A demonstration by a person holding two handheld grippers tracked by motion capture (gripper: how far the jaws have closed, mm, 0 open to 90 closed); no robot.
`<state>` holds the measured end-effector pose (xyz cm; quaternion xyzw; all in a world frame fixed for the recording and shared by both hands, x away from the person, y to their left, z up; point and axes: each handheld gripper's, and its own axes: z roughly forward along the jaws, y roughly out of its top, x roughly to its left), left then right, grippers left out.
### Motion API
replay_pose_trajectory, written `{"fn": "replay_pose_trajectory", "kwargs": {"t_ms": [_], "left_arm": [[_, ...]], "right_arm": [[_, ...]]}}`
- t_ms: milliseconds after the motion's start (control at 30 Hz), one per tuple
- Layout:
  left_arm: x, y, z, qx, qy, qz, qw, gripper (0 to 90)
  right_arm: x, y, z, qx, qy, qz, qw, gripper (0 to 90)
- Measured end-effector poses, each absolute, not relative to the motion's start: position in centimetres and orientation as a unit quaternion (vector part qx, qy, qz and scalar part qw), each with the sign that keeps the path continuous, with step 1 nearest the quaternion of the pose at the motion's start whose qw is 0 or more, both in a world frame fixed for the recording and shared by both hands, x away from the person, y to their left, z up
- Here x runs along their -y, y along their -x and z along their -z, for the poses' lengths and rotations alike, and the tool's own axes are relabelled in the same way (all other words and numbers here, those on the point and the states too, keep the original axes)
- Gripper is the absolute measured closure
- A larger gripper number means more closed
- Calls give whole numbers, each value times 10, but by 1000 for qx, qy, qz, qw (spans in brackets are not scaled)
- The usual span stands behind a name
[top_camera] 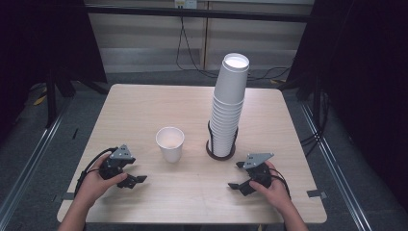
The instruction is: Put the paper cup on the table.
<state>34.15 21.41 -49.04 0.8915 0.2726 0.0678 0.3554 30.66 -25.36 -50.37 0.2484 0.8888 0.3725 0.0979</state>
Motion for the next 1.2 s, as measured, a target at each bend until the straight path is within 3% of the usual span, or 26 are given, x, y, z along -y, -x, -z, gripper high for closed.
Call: {"fn": "replay_pose_trajectory", "kwargs": {"t_ms": [333,800,1200], "left_arm": [[-216,-335,505,-262,-897,-78,347,155],[-221,-327,516,-257,-878,-92,394,100],[-220,-323,516,-281,-871,-107,387,89]], "right_arm": [[254,-307,504,-889,-248,-372,98,136],[254,-307,504,-889,-248,-372,98,136],[254,-306,504,-888,-252,-372,99,133]]}}
